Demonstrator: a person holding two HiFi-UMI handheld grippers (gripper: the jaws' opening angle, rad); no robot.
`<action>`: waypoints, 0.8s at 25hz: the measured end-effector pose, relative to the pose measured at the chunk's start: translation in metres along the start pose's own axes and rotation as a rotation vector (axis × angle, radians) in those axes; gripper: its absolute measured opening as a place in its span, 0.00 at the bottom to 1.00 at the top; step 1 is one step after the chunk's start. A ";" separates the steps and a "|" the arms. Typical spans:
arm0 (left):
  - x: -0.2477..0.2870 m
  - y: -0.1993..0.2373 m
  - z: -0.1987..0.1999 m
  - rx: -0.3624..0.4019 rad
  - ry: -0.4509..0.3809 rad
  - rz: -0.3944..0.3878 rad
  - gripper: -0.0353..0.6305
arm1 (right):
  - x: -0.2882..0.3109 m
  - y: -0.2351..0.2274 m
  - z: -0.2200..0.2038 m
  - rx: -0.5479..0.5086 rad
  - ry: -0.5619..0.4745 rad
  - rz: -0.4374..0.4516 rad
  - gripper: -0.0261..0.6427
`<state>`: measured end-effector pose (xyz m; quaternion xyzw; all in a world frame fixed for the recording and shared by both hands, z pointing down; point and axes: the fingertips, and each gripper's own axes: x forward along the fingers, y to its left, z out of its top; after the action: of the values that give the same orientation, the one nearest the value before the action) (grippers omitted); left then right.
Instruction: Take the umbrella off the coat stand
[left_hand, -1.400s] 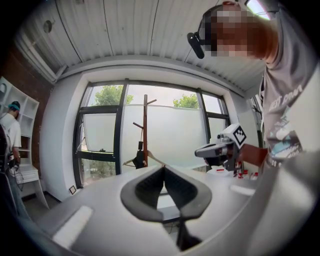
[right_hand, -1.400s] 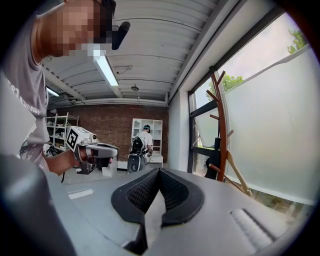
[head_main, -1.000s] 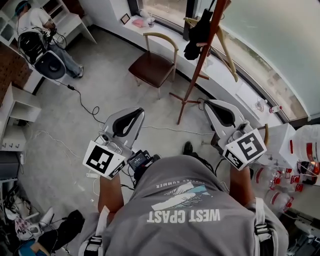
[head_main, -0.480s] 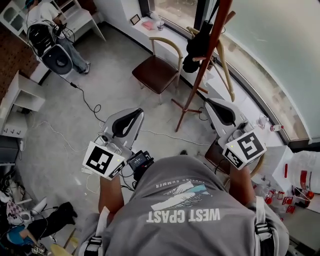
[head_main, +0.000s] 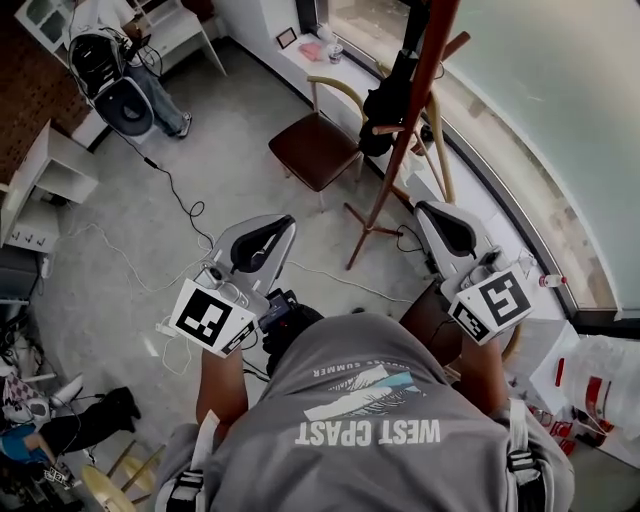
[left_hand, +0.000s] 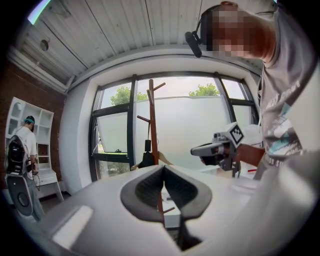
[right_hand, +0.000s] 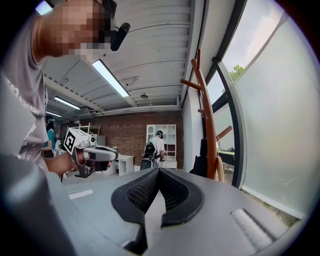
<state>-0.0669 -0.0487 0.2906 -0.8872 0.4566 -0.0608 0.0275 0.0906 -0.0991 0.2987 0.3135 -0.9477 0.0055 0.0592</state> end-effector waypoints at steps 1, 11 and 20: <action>0.003 -0.001 0.000 0.000 0.003 -0.007 0.06 | -0.001 -0.002 -0.002 0.006 0.004 -0.005 0.04; 0.058 0.021 -0.001 -0.002 -0.009 -0.179 0.06 | -0.005 -0.027 -0.007 0.041 0.029 -0.164 0.04; 0.105 0.044 0.014 0.022 -0.066 -0.353 0.06 | 0.005 -0.043 -0.005 0.061 0.042 -0.327 0.04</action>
<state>-0.0401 -0.1602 0.2805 -0.9548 0.2918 -0.0403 0.0410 0.1130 -0.1359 0.3030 0.4649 -0.8820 0.0312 0.0697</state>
